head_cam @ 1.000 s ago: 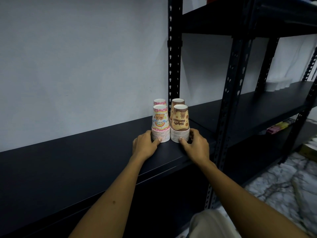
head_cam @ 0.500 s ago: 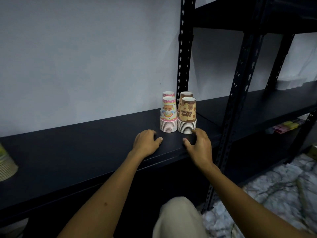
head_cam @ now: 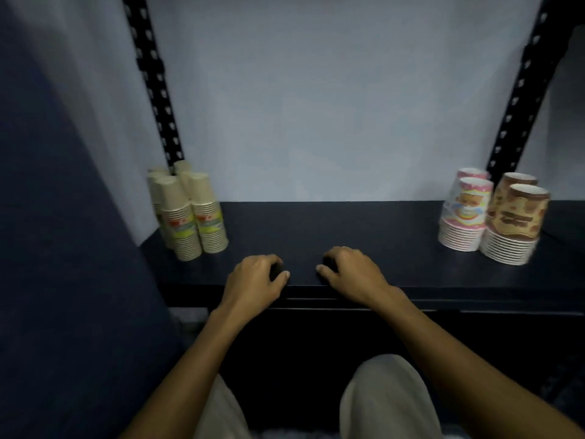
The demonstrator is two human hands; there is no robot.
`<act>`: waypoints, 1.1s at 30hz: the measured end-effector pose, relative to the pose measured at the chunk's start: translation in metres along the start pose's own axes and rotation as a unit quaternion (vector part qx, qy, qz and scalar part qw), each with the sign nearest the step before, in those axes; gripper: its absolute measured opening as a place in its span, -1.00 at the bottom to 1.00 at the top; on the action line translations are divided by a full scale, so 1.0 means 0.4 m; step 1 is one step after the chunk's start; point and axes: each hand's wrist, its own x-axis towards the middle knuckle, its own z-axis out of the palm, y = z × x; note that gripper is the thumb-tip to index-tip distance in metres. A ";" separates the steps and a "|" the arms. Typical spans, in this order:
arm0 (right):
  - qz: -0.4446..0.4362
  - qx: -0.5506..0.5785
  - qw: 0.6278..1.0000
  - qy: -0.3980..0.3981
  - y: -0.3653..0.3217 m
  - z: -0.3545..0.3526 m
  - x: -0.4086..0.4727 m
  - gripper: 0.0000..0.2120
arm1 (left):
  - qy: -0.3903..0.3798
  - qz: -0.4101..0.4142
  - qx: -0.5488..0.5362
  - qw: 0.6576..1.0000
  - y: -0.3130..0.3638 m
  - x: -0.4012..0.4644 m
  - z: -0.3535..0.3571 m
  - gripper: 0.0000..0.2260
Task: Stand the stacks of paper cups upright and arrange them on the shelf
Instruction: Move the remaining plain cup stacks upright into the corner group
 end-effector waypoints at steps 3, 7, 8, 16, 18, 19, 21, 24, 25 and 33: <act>-0.044 0.027 0.998 -0.039 -0.114 0.048 0.064 -0.67 | 0.057 -0.080 -0.025 0.995 -0.114 -0.045 -0.065 -0.80; -0.056 0.112 0.990 -0.071 -0.245 0.106 0.140 -0.59 | 0.147 -0.173 -0.111 0.967 -0.221 -0.073 -0.139 -0.85; -0.047 0.148 0.985 -0.073 -0.272 0.117 0.158 -0.50 | 0.169 -0.195 -0.143 0.955 -0.239 -0.072 -0.155 -0.85; -0.013 0.388 0.920 -0.057 -0.376 0.178 0.287 -0.30 | 0.180 -0.264 -0.230 0.919 -0.341 -0.003 -0.190 -0.60; -0.022 0.415 0.908 -0.055 -0.379 0.187 0.303 -0.34 | 0.164 -0.251 -0.222 0.928 -0.341 0.018 -0.187 -0.59; -0.026 0.424 0.903 -0.056 -0.378 0.190 0.307 -0.37 | 0.159 -0.246 -0.222 0.930 -0.338 0.027 -0.185 -0.60; -0.028 0.443 0.894 -0.056 -0.372 0.196 0.312 -0.41 | 0.160 -0.241 -0.226 0.930 -0.336 0.044 -0.180 -0.62; -0.022 0.469 0.881 -0.058 -0.364 0.203 0.316 -0.47 | 0.172 -0.241 -0.240 0.925 -0.340 0.059 -0.169 -0.61; -0.021 0.473 0.879 -0.058 -0.364 0.205 0.317 -0.48 | 0.177 -0.241 -0.244 0.923 -0.344 0.062 -0.164 -0.59; -0.027 0.475 0.878 -0.047 -0.363 0.214 0.310 -0.51 | 0.187 -0.222 -0.239 0.927 -0.350 0.061 -0.151 -0.64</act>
